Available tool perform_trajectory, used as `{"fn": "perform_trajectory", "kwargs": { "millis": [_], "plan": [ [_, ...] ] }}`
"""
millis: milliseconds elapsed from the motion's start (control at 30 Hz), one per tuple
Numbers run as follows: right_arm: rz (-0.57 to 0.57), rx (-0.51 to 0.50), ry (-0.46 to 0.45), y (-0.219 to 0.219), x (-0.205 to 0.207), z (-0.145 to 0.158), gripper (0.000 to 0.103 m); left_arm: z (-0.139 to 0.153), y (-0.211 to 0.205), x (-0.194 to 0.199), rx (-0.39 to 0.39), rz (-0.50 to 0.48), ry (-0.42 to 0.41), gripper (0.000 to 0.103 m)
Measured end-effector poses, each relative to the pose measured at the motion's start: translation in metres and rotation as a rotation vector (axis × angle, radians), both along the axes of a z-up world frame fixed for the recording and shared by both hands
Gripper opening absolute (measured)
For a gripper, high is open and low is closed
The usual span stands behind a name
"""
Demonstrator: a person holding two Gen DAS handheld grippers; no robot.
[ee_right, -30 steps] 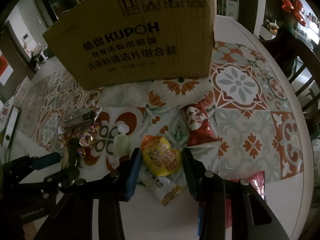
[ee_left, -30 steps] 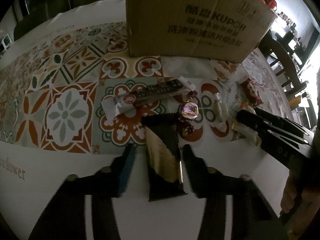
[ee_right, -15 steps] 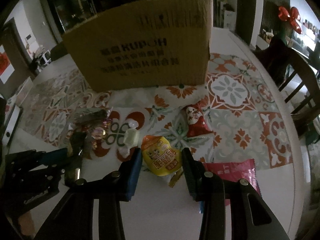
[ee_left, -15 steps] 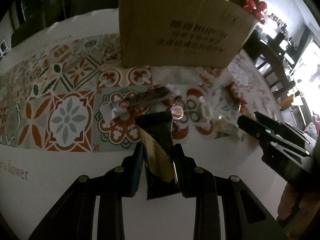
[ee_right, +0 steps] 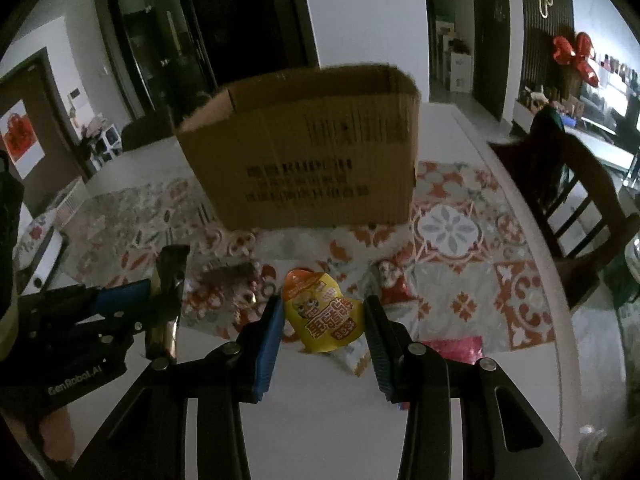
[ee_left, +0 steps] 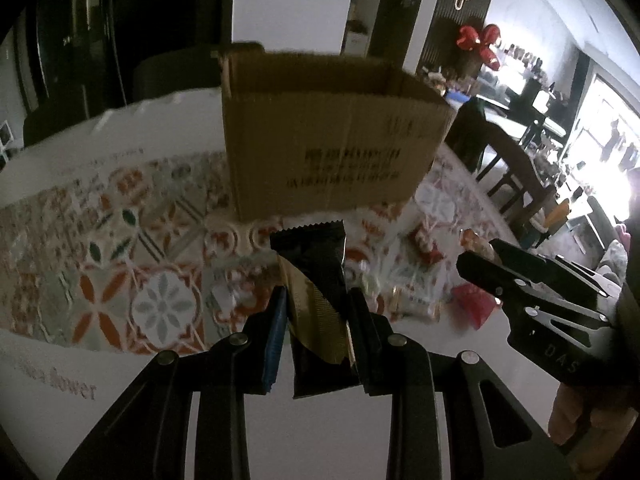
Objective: Organize snacks
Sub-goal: 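Carry both held snacks into the cardboard box and open both tools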
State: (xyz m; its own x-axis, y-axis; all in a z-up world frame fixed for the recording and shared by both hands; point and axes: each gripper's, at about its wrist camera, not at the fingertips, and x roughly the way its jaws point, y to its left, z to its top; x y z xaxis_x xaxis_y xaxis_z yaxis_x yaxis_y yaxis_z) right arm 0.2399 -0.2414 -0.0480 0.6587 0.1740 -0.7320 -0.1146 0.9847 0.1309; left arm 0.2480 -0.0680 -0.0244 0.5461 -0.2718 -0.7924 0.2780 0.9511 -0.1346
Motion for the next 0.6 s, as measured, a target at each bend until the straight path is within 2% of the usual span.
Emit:
{"fn": "perform_trajectory", "kwargs": {
  "millis": [300, 600],
  "plan": [
    [0.0, 0.015, -0.098, 0.006, 0.012, 0.042, 0.041, 0.046, 0.004, 0.018, 0.0, -0.004, -0.113, 0.03],
    [0.005, 0.021, -0.17, 0.006, 0.035, 0.075, 0.042, 0.08, 0.004, 0.042, -0.011, -0.013, -0.183, 0.03]
  ]
}}
